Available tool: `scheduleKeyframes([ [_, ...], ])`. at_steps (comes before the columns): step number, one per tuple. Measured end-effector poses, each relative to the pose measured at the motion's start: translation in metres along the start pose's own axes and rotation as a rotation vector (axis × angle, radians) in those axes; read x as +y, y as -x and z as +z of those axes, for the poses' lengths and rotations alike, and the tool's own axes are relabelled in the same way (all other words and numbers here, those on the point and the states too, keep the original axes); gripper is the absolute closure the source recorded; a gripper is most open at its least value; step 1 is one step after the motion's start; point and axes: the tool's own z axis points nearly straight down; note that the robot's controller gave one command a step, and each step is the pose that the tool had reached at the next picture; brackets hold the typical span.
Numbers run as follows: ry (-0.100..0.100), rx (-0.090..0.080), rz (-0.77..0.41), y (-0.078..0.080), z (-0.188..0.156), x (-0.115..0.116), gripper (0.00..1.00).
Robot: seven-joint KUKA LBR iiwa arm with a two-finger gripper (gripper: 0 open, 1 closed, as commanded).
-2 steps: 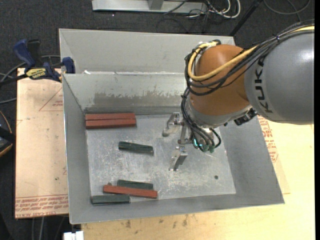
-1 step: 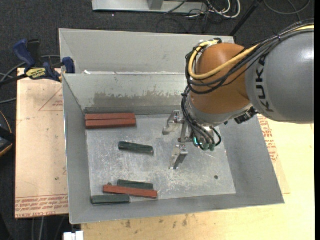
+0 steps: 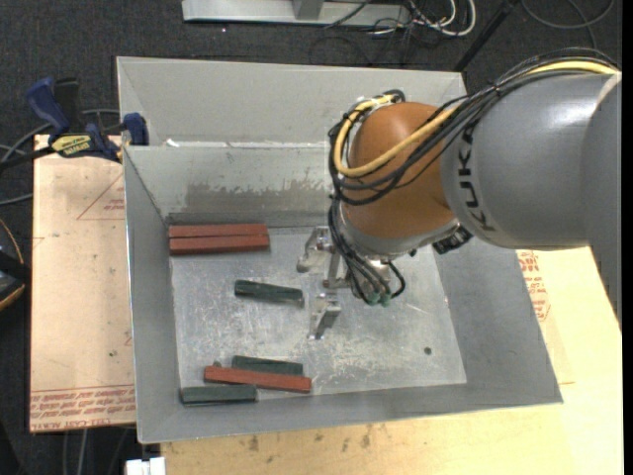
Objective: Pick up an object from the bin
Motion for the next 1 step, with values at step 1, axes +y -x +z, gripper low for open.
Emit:
scheduleKeyframes([
  [1, 0.003, 0.006, -0.111, 0.0289, 0.0492, 0.0153, 0.00],
])
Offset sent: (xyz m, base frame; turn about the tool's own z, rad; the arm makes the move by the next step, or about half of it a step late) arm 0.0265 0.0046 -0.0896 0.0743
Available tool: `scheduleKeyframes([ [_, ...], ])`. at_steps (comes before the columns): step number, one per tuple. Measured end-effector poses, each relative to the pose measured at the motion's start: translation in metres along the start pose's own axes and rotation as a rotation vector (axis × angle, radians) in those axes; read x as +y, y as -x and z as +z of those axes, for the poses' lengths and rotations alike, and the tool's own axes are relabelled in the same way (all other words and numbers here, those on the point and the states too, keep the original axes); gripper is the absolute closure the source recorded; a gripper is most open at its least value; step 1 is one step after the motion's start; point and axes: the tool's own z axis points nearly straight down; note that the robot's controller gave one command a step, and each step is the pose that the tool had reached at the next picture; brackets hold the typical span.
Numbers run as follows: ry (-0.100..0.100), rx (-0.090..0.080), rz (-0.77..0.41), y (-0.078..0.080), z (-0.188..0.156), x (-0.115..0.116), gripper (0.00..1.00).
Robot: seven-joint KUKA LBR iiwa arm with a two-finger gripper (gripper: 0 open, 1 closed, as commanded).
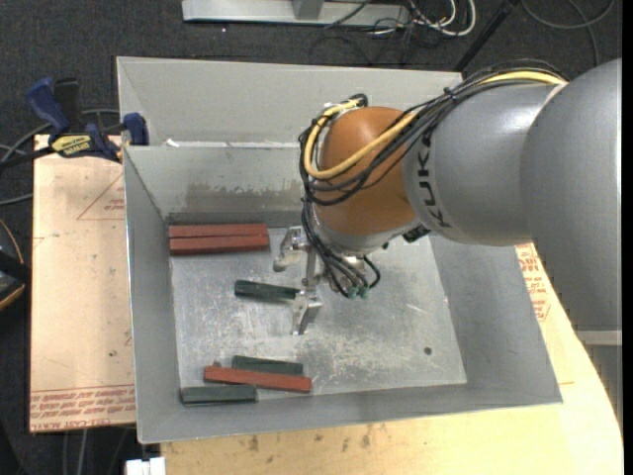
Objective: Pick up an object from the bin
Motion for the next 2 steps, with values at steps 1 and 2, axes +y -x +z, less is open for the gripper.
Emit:
scheduleKeyframes([
  [1, -0.001, -0.003, 0.185, -0.0016, 0.0376, -0.0093, 1.00],
  [2, -0.001, -0.003, 0.185, -0.0016, 0.0377, -0.0094, 1.00],
])
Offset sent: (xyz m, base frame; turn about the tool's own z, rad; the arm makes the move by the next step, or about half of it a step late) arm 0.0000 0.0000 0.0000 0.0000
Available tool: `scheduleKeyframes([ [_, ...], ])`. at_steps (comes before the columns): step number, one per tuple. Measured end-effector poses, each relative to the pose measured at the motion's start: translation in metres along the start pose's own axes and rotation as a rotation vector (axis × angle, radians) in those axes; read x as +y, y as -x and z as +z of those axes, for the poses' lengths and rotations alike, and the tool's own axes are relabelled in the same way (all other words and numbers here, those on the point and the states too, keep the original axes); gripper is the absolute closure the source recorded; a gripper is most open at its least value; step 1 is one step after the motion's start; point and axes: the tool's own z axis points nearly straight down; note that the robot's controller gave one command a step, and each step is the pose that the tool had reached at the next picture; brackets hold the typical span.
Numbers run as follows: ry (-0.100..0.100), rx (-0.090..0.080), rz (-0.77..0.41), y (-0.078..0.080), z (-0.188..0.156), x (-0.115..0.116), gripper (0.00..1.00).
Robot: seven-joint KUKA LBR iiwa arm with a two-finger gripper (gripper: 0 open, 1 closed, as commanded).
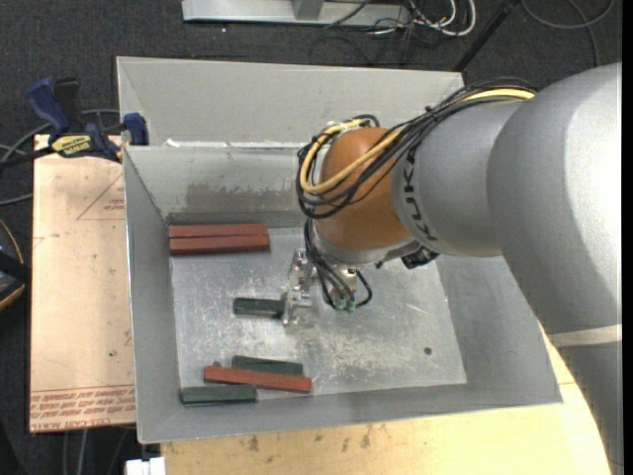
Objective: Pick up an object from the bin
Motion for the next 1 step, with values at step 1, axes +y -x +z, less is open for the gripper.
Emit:
scheduleKeyframes([
  [1, 0.000, -0.004, -0.042, 0.0014, -0.1764, 0.0036, 1.00],
])
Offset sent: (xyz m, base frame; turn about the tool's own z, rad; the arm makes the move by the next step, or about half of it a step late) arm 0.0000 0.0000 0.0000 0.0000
